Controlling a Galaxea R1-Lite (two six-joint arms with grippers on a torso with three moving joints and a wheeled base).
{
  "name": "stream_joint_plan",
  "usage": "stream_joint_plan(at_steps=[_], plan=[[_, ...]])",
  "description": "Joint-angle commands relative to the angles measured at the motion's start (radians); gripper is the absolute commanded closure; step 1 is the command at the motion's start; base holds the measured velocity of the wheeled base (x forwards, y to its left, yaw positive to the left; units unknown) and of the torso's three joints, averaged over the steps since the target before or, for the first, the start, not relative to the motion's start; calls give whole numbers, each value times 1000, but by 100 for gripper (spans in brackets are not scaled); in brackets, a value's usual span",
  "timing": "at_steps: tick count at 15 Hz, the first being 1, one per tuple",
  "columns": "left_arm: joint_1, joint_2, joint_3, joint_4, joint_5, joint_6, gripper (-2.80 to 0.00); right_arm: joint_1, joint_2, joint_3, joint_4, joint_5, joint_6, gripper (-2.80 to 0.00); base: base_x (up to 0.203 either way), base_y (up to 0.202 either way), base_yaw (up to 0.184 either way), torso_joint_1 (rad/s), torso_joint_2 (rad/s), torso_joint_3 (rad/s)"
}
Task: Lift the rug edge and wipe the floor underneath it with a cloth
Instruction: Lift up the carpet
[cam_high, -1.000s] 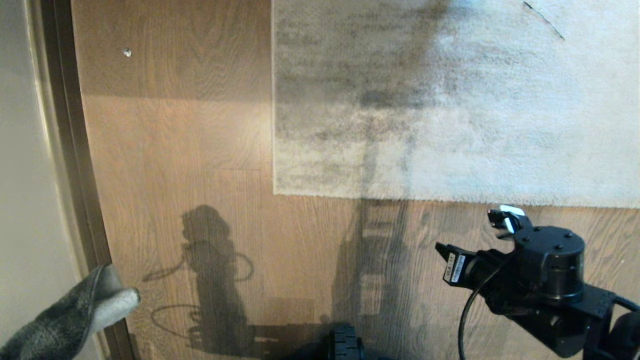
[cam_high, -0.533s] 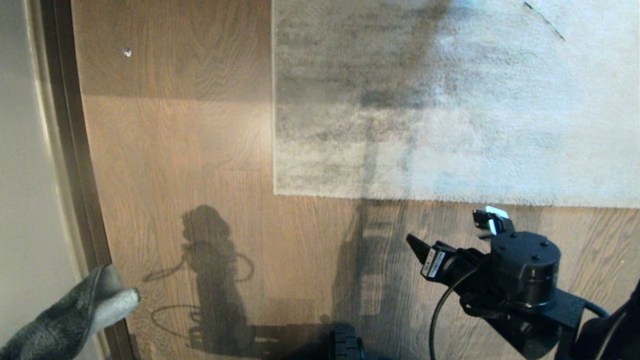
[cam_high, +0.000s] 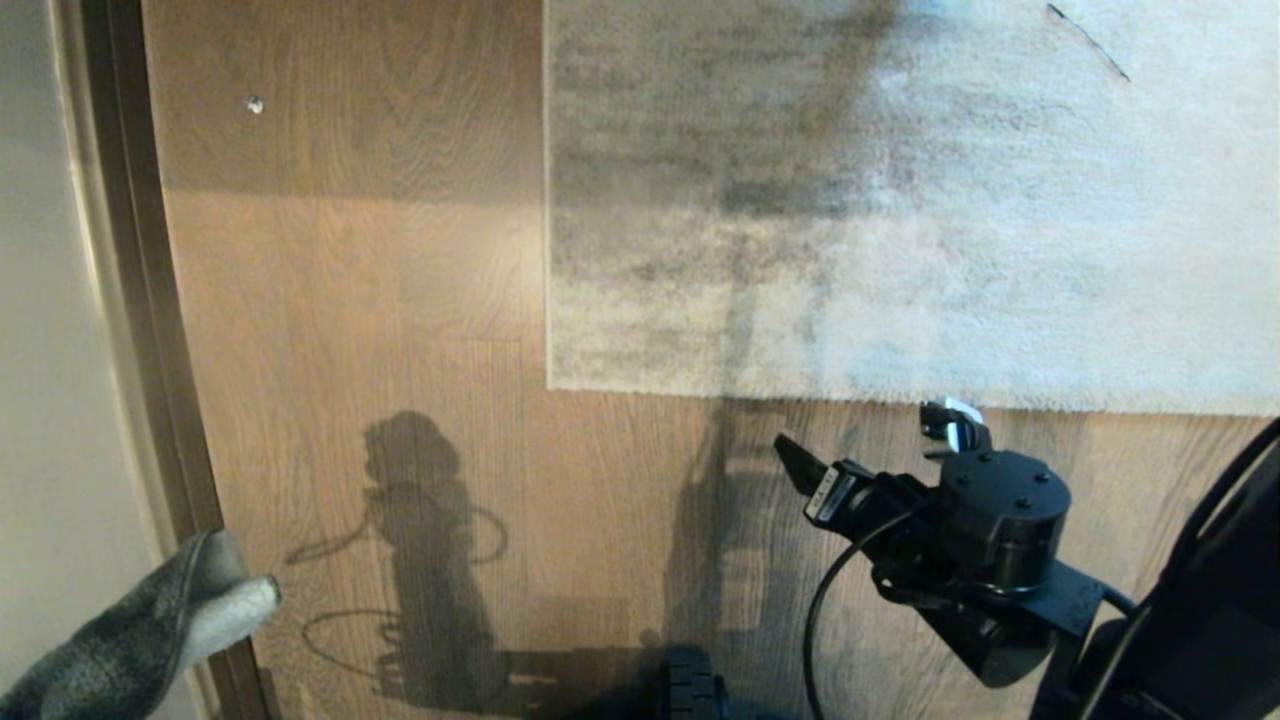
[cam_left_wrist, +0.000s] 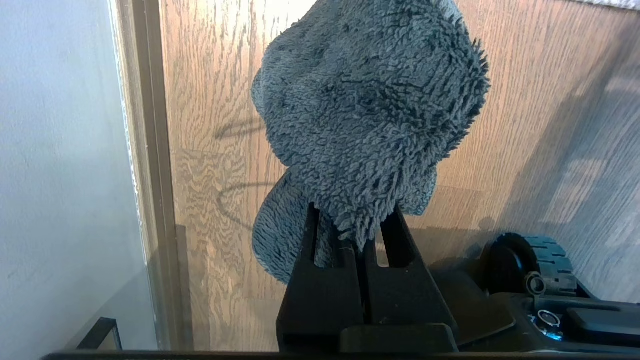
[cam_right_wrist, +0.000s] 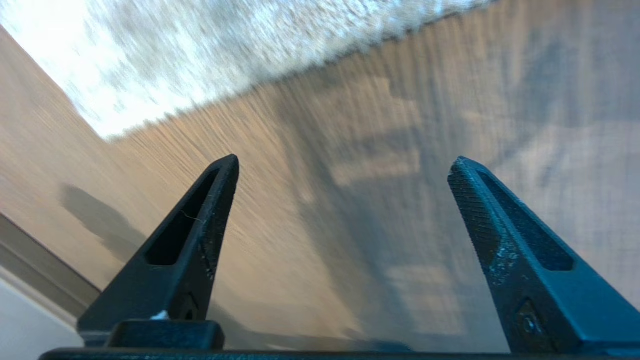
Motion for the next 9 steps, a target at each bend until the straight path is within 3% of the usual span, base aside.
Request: stream_joint_plan(at_steps=[1,5,9], plan=[[0,0,0,1,1,0,0,1,21,-26,-7,-3,53,-280,0,0,0,0,0,0],[0,0,0,1,1,0,0,10,46,-60,-2,-30,234,-280,0,0,0,0,0,0],[0,0,0,1,1,0,0,34,56,-101,-14,-57,351,-280,0,0,0,0,0,0]])
